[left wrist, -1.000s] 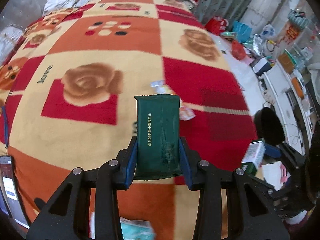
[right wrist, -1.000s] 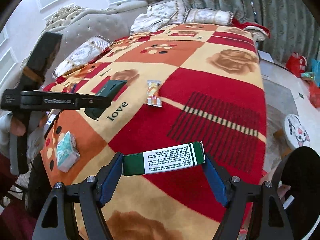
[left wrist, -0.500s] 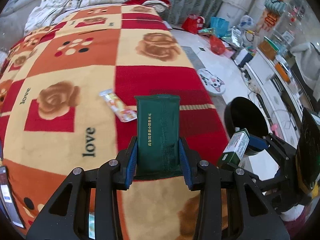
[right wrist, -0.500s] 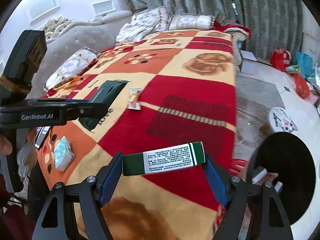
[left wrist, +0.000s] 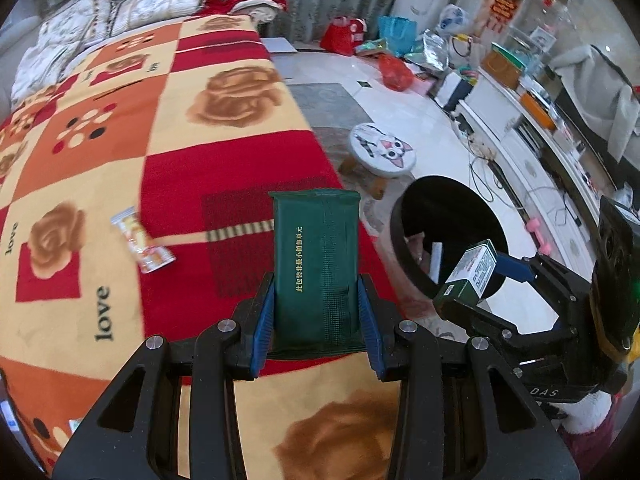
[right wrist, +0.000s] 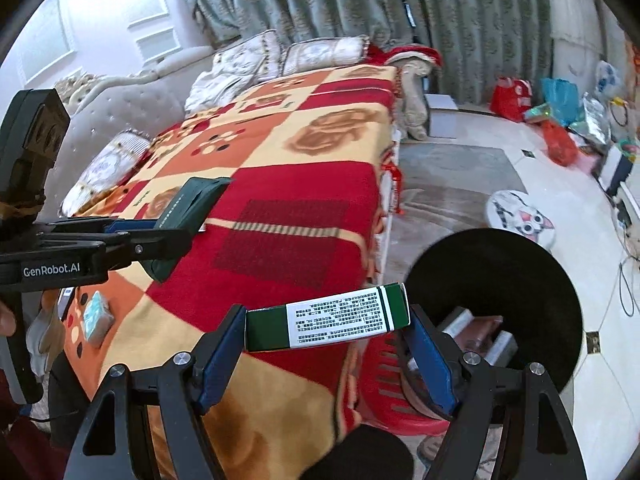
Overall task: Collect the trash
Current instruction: 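Carry the green pouch and green-white box over the black bin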
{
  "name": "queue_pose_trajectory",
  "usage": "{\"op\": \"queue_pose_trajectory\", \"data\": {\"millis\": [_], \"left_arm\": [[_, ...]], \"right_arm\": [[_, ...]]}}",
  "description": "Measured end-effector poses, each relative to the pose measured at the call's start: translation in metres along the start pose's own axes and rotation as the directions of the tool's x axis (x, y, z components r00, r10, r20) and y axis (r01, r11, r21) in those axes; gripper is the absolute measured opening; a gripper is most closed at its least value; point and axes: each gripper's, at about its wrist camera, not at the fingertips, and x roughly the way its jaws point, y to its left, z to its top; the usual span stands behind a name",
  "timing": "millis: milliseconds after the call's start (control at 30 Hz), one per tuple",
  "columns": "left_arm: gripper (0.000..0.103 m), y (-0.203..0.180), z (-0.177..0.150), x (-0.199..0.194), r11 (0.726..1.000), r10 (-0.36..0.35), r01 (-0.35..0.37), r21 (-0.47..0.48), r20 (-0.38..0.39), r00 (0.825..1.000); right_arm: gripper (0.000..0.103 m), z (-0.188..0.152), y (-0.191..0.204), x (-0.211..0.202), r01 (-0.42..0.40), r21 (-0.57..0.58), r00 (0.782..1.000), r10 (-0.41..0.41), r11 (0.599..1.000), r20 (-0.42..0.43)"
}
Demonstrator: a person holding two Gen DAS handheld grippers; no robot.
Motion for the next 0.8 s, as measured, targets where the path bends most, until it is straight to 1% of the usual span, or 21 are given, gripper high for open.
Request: {"op": "queue_pose_trajectory", "data": {"millis": [267, 433, 633, 800], "left_arm": [[0.037, -0.024, 0.007, 0.016, 0.999, -0.025, 0.026, 0.033, -0.024, 0.999], [0.037, -0.041, 0.015, 0.026, 0.997, -0.056, 0.058, 0.057, -0.035, 0.998], [0.037, -0.057, 0.026, 0.044, 0.994, -0.086, 0.09, 0.062, -0.064, 0.994], [0.037, -0.076, 0.031, 0.059, 0.991, -0.107, 0.113, 0.076, -0.085, 0.991]], "right_arm": [[0.077, -0.006, -0.031, -0.009, 0.038, 0.054, 0.999, -0.038, 0.998, 0.002], [0.077, -0.008, -0.05, -0.014, 0.066, 0.088, 0.998, -0.066, 0.994, 0.002], [0.077, -0.014, -0.073, -0.013, 0.105, 0.113, 0.994, -0.104, 0.988, -0.016], [0.077, -0.018, -0.089, -0.009, 0.121, 0.136, 0.992, -0.118, 0.983, -0.034]]}}
